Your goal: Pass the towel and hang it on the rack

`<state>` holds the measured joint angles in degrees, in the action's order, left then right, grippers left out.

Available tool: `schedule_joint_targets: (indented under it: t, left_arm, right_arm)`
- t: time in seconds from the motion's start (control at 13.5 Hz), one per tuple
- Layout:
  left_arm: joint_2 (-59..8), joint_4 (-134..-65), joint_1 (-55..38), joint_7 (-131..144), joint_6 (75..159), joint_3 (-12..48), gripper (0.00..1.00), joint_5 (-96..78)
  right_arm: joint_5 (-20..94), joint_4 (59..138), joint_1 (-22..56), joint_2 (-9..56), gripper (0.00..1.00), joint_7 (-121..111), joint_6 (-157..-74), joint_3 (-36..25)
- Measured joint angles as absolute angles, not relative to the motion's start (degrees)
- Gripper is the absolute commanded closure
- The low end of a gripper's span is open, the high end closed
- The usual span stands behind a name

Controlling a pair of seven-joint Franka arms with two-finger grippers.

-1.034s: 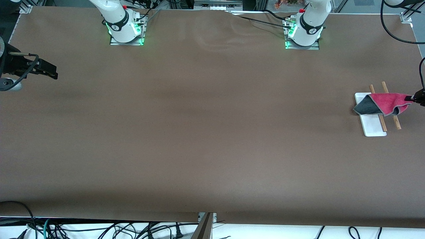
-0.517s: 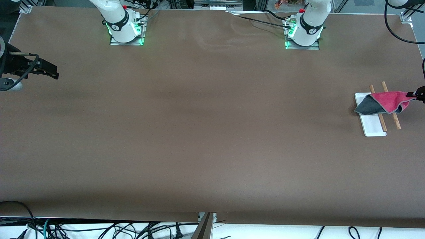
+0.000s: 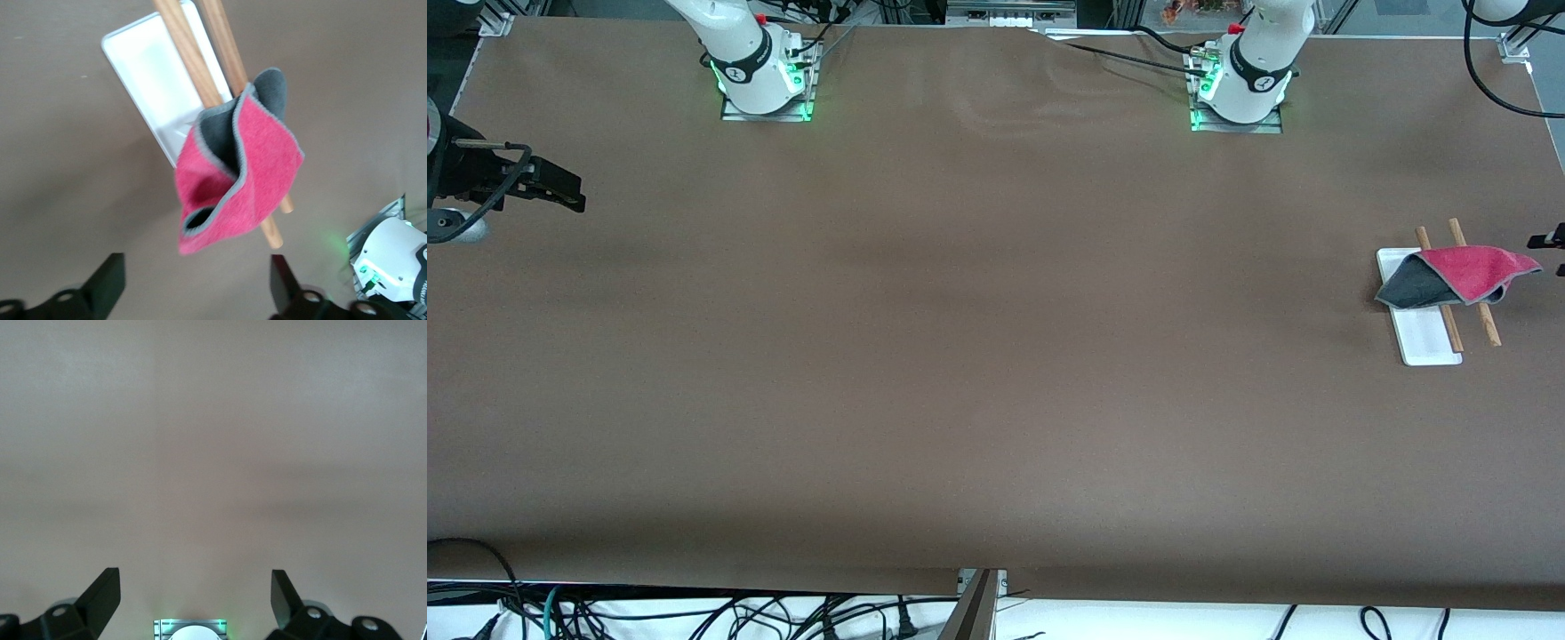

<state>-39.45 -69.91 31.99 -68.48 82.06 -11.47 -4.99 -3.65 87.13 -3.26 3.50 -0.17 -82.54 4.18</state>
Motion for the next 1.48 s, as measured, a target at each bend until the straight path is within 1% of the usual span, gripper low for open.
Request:
schedule_joint_targets:
  t: [0.15, 0.3, 0.52, 0.66, 0.89, 1.03, 1.26, 1.48]
  left_arm:
    - [-39.1, -67.7, 32.4, -68.7, 82.0, -11.8, 0.00, -5.0]
    - [-38.5, -66.9, 32.8, -69.4, 82.0, -11.5, 0.00, -5.0]
    - [-36.9, -65.8, 29.3, -65.5, 82.0, -10.9, 0.00, -5.0]
    - [-34.6, -65.3, 25.3, -57.2, 80.9, -10.7, 0.00, -5.0]
    - [-29.9, -65.3, 18.5, -41.1, 74.7, -10.5, 0.00, -5.0]
    - [-28.0, -65.4, 13.3, -31.0, 71.4, -10.4, 0.00, -5.0]
    - [-25.3, -66.3, 4.9, -18.2, 69.9, -10.3, 0.00, -4.7]
    - [-23.1, -67.2, -5.4, -7.5, 69.4, -10.2, 0.00, -3.1]
  right_arm:
    - [-3.4, 87.1, -3.3, 3.5, 0.00, -0.2, -82.5, 4.2]
    - [-3.2, 87.1, -3.3, 3.5, 0.00, -0.2, -82.5, 4.2]
    - [-3.1, 87.1, -3.3, 3.5, 0.00, -0.2, -82.5, 4.2]
    - [-3.1, 87.1, -3.3, 3.5, 0.00, -0.2, -82.5, 4.2]
    - [-3.1, 87.1, -3.3, 3.5, 0.00, -0.2, -82.6, 4.2]
    - [-3.1, 87.1, -3.3, 3.5, 0.00, -0.2, -82.6, 4.2]
    - [-3.1, 87.1, -3.2, 3.5, 0.00, -0.2, -82.6, 4.3]
    - [-3.1, 87.0, -3.2, 3.5, 0.00, -0.2, -82.7, 4.3]
